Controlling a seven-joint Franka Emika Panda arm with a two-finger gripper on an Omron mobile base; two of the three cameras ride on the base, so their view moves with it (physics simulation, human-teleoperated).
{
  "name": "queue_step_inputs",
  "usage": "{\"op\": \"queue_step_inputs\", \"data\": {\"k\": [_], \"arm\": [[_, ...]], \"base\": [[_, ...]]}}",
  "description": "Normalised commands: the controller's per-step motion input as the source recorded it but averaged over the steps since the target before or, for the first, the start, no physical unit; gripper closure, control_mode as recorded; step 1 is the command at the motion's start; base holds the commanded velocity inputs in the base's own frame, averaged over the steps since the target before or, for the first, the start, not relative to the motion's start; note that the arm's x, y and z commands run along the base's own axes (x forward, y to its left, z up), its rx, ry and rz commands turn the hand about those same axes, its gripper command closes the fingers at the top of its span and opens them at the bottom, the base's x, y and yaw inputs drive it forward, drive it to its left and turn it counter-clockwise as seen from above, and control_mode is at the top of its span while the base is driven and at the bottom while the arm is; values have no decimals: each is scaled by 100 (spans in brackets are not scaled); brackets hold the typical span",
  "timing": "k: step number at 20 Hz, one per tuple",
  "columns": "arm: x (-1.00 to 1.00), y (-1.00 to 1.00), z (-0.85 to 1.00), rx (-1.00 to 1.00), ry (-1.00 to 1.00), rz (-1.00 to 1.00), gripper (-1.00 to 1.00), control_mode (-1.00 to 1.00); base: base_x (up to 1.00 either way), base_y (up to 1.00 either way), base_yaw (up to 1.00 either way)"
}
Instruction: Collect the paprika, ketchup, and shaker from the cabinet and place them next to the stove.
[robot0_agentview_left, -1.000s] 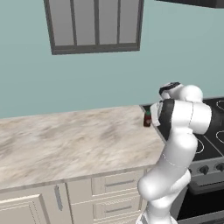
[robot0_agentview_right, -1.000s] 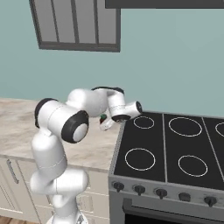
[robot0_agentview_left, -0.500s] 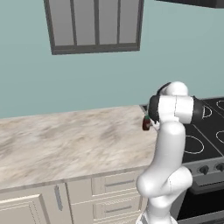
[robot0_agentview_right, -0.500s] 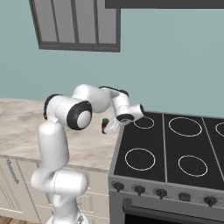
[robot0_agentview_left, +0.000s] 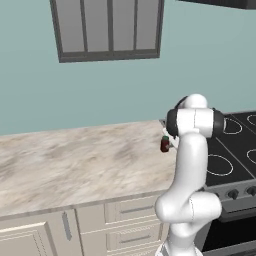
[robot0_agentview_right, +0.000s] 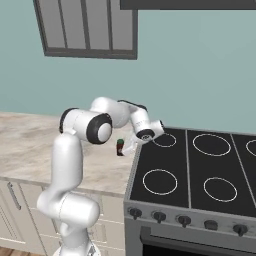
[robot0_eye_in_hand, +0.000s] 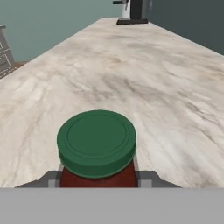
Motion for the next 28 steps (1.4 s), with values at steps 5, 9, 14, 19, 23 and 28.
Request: {"op": "queue_step_inputs", "data": {"k": [5,9,14,19,23,28], "arm": [[8,11,-26,0,0,10,-100,-100],[1,0,-6,0,0,6,-100,-100],[-8,0,7,0,-2,3,-100,-100],[-1,0,31,0,-9,1,-100,-100],[0,0,41,0,-14,0,-100,-100],[-30,0,50,0,-19,0,-100,-100]], "base": [[0,0,0],[0,0,0],[0,0,0],[0,0,0],[0,0,0],[0,0,0]]}}
